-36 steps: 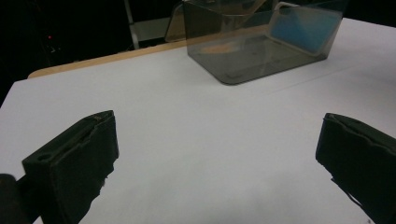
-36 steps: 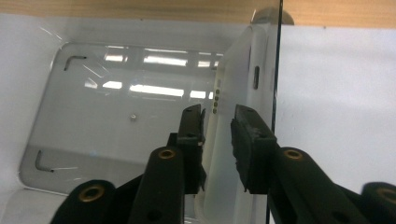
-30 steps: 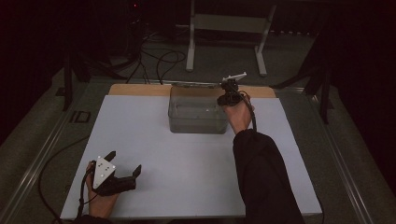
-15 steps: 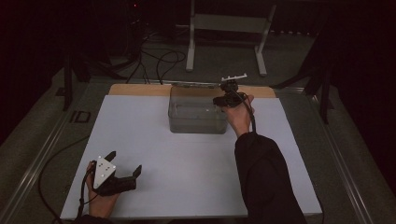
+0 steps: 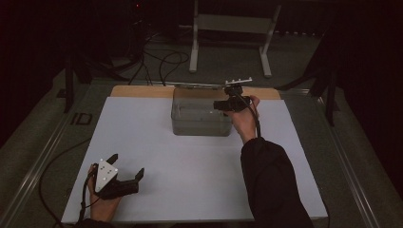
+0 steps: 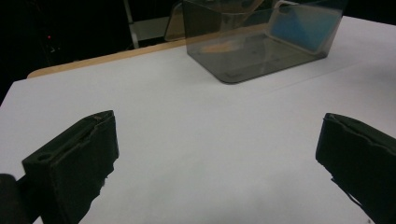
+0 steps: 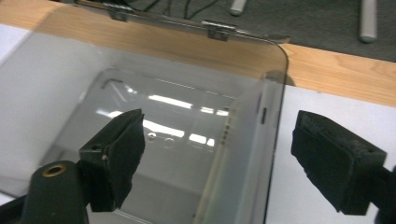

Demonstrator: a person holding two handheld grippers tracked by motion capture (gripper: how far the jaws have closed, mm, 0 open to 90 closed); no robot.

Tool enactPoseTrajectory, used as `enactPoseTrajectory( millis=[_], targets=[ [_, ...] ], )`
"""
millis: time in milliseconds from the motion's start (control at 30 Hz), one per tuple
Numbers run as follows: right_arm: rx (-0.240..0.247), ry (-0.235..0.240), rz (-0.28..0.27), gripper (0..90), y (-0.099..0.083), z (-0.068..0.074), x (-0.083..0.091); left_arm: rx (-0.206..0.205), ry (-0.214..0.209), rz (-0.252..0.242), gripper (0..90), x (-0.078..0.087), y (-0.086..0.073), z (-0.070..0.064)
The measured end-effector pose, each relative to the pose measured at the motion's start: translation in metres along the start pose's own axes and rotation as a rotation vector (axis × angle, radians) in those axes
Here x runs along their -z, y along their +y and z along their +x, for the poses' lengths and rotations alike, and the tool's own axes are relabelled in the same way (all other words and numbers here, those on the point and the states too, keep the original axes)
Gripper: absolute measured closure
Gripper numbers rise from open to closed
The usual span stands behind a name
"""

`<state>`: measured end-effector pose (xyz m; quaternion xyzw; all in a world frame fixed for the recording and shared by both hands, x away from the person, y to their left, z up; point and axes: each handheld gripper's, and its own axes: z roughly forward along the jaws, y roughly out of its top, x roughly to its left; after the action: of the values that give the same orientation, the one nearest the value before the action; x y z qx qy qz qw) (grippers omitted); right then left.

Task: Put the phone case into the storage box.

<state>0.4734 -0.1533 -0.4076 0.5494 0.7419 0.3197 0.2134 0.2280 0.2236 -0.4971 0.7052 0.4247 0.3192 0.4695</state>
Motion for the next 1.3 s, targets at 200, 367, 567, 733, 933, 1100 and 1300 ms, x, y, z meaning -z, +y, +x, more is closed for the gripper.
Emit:
enactPoseTrajectory(
  millis=[200, 367, 567, 733, 933, 1100, 1300],
  targets=[
    [0.02, 0.017, -0.048, 12.8, -0.004, -0.001, 0.005, 0.0, 0.001, -0.001, 0.4, 0.0, 0.0, 0.0],
    [0.021, 0.035, -0.103, 10.3, -0.009, -0.002, 0.01, 0.003, 0.002, -0.001, 0.3, -0.001, 0.0, 0.0],
    [0.04, 0.033, -0.124, 9.9, -0.014, -0.004, 0.014, -0.001, 0.001, 0.003, 0.4, -0.001, 0.0, -0.001],
    [0.041, 0.034, -0.132, 9.5, -0.019, -0.009, 0.019, -0.001, 0.004, 0.004, 0.3, -0.001, 0.0, -0.001],
    [0.048, 0.04, -0.156, 9.3, -0.027, -0.017, 0.028, -0.001, 0.003, 0.007, 0.3, -0.001, -0.001, 0.0],
    [0.043, 0.056, -0.182, 9.3, -0.034, -0.023, 0.038, -0.002, 0.002, 0.009, 0.3, -0.002, -0.001, -0.001],
    [0.066, 0.069, -0.194, 9.3, -0.045, -0.024, 0.049, 0.001, 0.002, 0.01, 0.4, -0.002, -0.001, -0.001]
  ],
)
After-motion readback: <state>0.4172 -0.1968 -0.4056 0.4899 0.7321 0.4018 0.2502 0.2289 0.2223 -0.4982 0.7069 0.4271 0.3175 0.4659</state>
